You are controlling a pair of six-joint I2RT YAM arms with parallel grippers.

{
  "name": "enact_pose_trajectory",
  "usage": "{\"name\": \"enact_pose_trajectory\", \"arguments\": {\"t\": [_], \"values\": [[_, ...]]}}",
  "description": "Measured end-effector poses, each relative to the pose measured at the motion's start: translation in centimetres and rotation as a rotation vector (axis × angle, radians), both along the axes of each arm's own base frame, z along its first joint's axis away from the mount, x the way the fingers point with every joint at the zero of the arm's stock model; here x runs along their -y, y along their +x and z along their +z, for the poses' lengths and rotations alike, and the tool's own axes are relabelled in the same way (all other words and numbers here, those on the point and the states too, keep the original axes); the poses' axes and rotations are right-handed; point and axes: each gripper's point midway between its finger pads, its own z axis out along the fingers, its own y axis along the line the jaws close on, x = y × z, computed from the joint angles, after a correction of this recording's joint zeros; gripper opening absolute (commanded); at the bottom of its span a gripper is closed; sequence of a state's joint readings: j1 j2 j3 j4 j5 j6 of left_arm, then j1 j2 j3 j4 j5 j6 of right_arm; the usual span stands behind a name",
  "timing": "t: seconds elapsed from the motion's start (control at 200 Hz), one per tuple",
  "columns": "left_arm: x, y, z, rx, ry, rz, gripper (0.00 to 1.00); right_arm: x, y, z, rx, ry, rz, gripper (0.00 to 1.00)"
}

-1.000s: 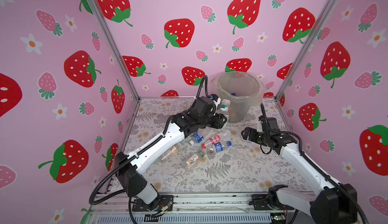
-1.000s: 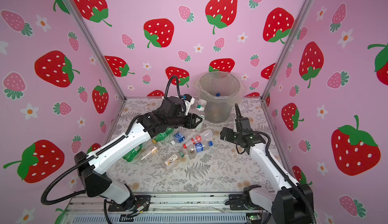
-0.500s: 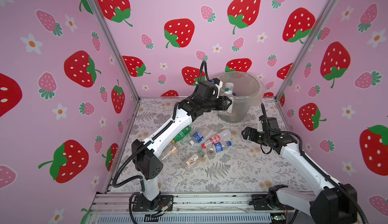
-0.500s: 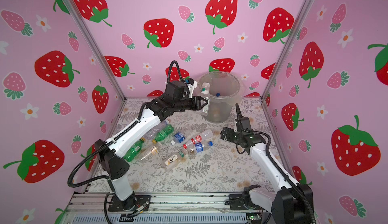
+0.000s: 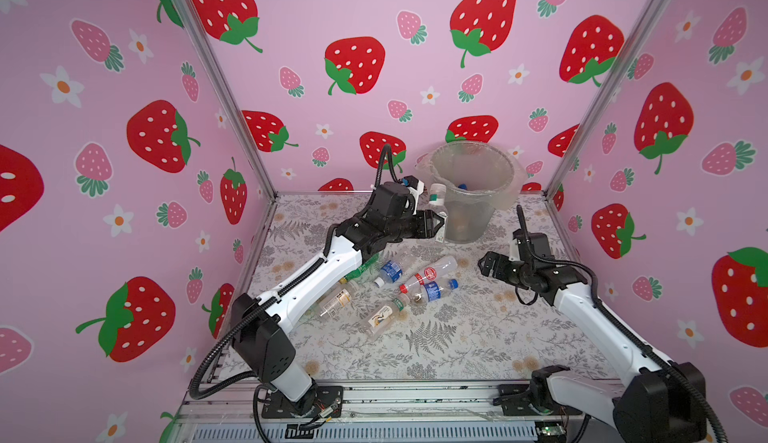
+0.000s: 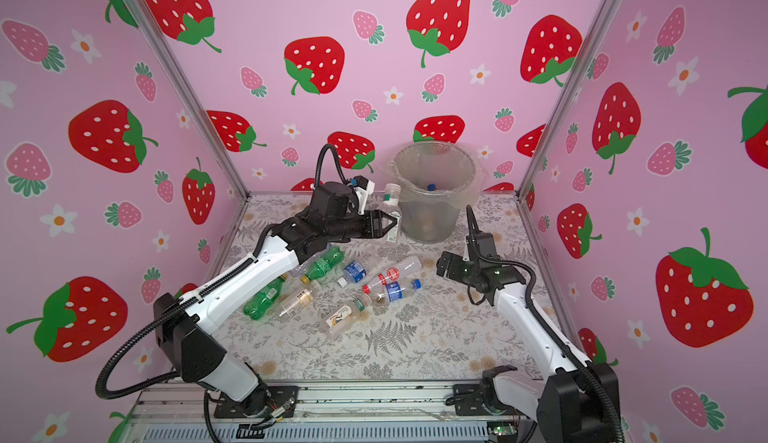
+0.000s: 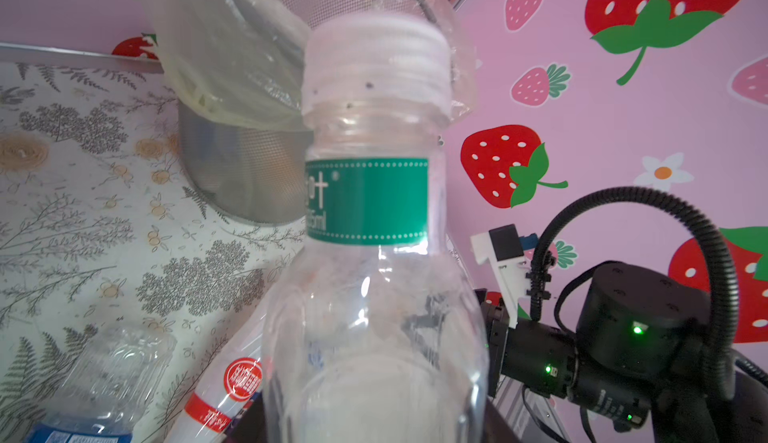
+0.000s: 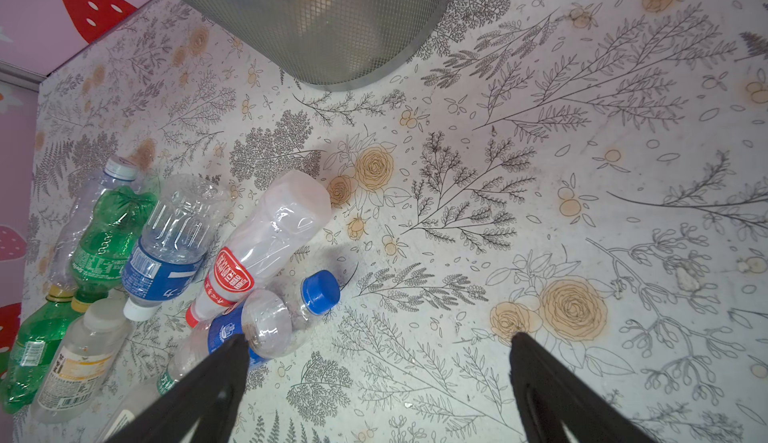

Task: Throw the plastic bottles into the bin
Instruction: 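Lift the green-labelled bottle and carry it over the bin with the left gripper, then open the left gripper over the bin to drop the bottle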

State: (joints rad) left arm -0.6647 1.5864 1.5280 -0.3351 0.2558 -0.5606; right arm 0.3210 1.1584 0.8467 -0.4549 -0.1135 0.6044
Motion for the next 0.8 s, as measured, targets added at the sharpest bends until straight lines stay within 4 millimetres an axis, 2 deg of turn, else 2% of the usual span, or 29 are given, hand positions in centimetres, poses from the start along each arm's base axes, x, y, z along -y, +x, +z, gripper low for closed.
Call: {"name": "enact_pose_trajectory", "arguments": {"t": [0.155,0.245,0.38,0.45,0.49,0.585,0.615,0.635,0.715,0.8], "values": [[-0.2,0.0,-0.1,-0.005,0.006,0.012,0.43,0.0,0.1,0.0,0.004,0.0,-0.002,0.99],[0.5,0.9,0.9,0.0,0.001,0.011,0.44,0.0,0.1,0.0,0.004,-0.001,-0.002,0.99],[3.1,4.1,4.8,0.051,-0.048,0.007,0.44,0.1,0.0,-0.4,0.0,-0.005,-0.004,0.99],[4.8,6.0,7.0,0.082,-0.088,0.007,0.48,0.2,-0.1,-0.6,-0.006,-0.006,-0.004,0.99],[5.7,7.3,8.3,0.106,-0.117,0.01,0.55,0.2,-0.1,-0.7,-0.006,-0.007,-0.005,0.99],[7.8,10.3,10.5,0.143,-0.207,0.018,0.8,0.2,-0.1,-0.6,-0.005,-0.006,-0.005,0.99],[8.2,11.2,10.9,0.151,-0.236,0.024,0.91,0.2,-0.1,-0.7,-0.006,-0.006,-0.005,0.99],[8.6,11.9,10.6,0.153,-0.248,0.023,1.0,0.2,-0.1,-0.7,-0.006,-0.006,-0.005,0.99],[9.2,14.3,9.5,0.125,-0.315,0.048,0.99,0.1,-0.1,-0.6,-0.004,-0.005,-0.004,0.99],[9.1,16.7,6.6,0.068,-0.335,0.085,0.99,0.1,-0.1,-0.5,0.0,-0.002,-0.004,0.99]]}}
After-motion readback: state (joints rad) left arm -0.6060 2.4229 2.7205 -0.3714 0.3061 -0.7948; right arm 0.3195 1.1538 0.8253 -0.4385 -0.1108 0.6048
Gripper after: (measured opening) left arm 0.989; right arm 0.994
